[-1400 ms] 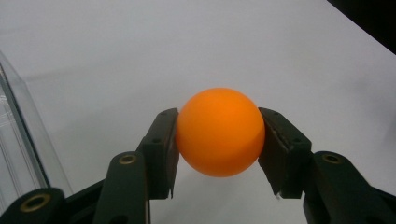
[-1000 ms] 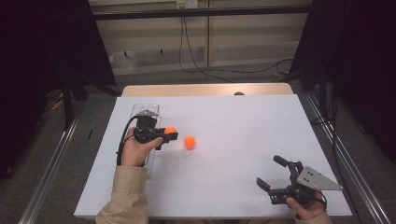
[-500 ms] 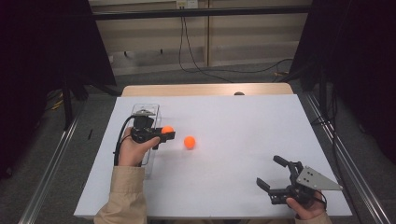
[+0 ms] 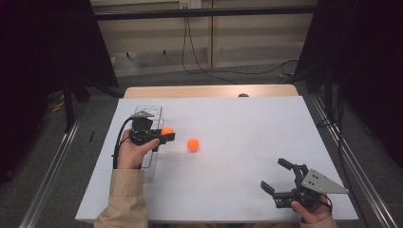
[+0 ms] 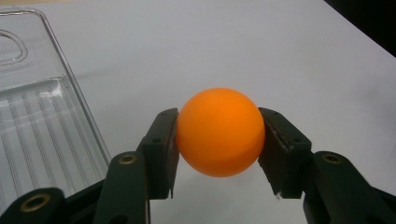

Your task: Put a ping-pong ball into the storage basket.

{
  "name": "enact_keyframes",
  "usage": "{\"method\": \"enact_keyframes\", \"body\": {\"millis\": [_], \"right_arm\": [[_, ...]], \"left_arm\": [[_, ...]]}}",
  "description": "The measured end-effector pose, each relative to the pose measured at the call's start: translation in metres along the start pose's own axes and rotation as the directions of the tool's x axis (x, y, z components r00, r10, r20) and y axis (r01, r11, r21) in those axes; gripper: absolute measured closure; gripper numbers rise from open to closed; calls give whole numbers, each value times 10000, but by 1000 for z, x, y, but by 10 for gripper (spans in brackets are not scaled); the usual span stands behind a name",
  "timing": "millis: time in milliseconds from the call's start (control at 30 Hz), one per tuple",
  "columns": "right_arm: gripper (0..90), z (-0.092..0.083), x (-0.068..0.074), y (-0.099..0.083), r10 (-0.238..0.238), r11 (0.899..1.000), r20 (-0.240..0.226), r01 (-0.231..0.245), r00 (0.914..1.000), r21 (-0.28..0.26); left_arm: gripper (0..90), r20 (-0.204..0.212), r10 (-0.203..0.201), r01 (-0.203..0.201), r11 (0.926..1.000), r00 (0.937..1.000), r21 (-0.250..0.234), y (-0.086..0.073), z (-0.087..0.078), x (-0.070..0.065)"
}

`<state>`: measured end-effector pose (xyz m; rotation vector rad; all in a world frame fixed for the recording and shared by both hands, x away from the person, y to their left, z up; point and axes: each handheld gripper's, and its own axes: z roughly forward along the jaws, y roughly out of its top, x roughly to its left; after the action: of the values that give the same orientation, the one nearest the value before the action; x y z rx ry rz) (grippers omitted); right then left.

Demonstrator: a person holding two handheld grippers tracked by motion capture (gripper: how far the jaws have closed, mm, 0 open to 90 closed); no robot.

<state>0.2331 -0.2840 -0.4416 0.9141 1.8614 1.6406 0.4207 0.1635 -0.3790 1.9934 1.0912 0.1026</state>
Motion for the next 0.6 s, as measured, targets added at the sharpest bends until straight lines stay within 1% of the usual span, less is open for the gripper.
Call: {"method": "enact_keyframes", "body": {"millis": [267,333,400,500,567,600], "right_arm": [[28,0,-1,0,12,10000,10,-12,10000,-16],[28,0,0,0,16,10000,-8,-16,10000,-11],[28,0,0,0,18,10000,-12,-18,10000,1],[28,0,0,0,12,10000,-11,-12,10000,-6],[28,0,0,0,14,10000,-5,-14,10000,-3],[28,0,0,0,16,10000,-8,-16,10000,1]], "left_arm": [[508,-102,-77,76,9999,9999,-101,-1,-3,2],[508,-152,-11,10,10000,9999,-80,0,-4,3],[508,-171,-60,59,10000,9998,-73,-1,-6,4],[509,-380,-6,4,10000,9993,-57,-1,-7,5],[509,-397,-59,56,10000,9992,-81,-1,-8,6],[509,-397,-10,9,10000,9992,-29,-1,-9,6]]}}
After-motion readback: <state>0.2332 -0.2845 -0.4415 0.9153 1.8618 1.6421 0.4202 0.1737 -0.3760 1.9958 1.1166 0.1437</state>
